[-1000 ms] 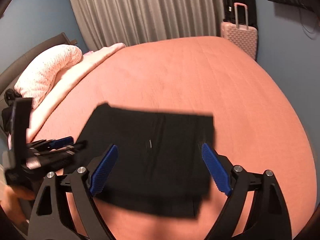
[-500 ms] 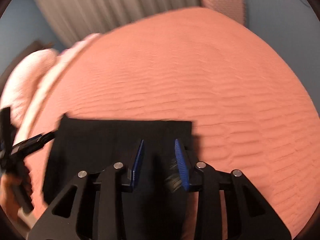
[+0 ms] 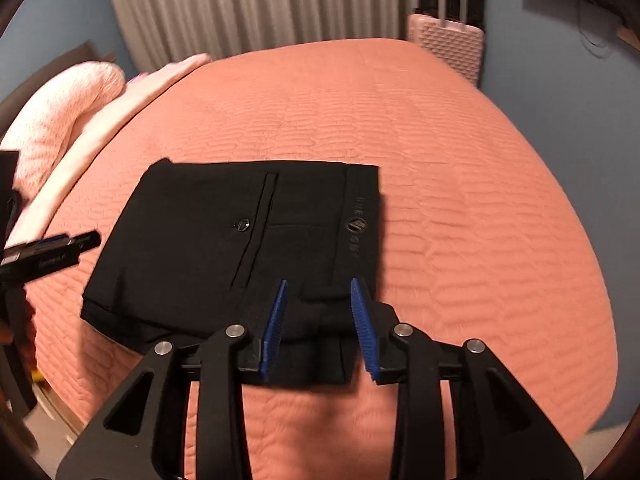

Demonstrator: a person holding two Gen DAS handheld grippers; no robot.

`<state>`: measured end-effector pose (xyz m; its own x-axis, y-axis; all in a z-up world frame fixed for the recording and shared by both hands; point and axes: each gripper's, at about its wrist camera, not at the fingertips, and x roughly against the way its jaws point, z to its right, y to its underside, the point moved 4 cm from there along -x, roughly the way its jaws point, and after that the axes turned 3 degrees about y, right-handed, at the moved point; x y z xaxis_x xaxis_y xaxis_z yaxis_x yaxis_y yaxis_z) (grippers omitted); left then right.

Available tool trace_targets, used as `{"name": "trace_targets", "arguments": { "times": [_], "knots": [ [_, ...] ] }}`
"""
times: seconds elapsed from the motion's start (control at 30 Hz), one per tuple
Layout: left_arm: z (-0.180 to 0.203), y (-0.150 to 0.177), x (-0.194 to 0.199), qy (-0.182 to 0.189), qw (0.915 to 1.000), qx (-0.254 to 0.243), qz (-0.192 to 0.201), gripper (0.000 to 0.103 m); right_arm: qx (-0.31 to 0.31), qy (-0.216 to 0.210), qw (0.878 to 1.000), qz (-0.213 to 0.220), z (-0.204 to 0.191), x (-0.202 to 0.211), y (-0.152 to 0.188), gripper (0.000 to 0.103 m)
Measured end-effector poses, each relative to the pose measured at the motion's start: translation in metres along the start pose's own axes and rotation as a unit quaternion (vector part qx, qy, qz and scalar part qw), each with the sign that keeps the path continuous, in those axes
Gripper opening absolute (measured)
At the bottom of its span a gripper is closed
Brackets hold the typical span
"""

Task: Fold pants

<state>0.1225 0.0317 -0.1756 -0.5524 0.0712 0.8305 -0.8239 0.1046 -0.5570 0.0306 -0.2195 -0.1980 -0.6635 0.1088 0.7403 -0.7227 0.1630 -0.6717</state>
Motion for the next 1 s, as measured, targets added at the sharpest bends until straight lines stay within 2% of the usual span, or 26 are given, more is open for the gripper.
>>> {"name": "trace_targets", "arguments": {
  "times": [0.1,0.13,0.17,0.2,0.23,0.27,0.33,0.4,0.57,0.67,0.7,0.9,1.0],
  "knots": [
    [0.007,0.001,0.023,0.009,0.9998,0.02,-0.003,0.07,-0.002,-0.001,1.0,0.012,-0.005,0.021,0.005,0.033],
    [0.009,0.003,0.031,0.014,0.9996,0.024,-0.001,0.073,0.0,-0.003,1.0,0.017,-0.006,0.028,0.004,0.038],
    [0.01,0.001,0.036,0.016,0.9995,0.026,0.002,0.075,0.003,0.0,1.0,0.023,-0.004,0.032,0.003,0.077],
    [0.012,0.004,0.046,0.014,0.9996,0.025,0.004,0.076,0.003,0.012,0.999,0.041,-0.004,0.044,-0.001,0.095],
    [0.015,0.007,0.054,0.013,0.9997,0.021,0.009,0.076,0.004,0.013,0.998,0.062,-0.004,0.054,-0.002,0.098],
    [0.018,0.007,0.058,0.01,0.9997,0.019,0.012,0.077,0.017,0.014,0.996,0.082,-0.008,0.065,-0.004,0.098],
    [0.018,0.015,0.073,0.007,0.9995,0.019,0.022,0.083,0.04,0.029,0.994,0.099,-0.015,0.075,-0.007,0.098],
    [0.019,0.015,0.081,0.002,0.9994,0.024,0.023,0.084,0.048,0.028,0.993,0.108,-0.02,0.085,-0.009,0.098],
    [0.022,0.019,0.098,-0.007,0.9993,0.013,0.035,0.085,0.035,0.045,0.993,0.101,-0.022,0.094,-0.008,0.098],
    [0.023,0.022,0.109,0.006,0.9991,0.011,0.04,0.086,0.016,0.053,0.994,0.093,-0.019,0.096,-0.006,0.098],
    [0.025,0.024,0.113,0.018,0.9989,0.007,0.042,0.086,0.005,0.049,0.994,0.097,-0.018,0.1,-0.005,0.098],
    [0.031,0.035,0.124,0.031,0.9984,-0.011,0.045,0.086,0.006,0.029,0.992,0.124,-0.022,0.117,-0.001,0.098],
    [0.031,0.039,0.128,0.026,0.9983,-0.012,0.051,0.086,0.006,0.014,0.991,0.135,-0.025,0.123,0.001,0.098]
  ]
}}
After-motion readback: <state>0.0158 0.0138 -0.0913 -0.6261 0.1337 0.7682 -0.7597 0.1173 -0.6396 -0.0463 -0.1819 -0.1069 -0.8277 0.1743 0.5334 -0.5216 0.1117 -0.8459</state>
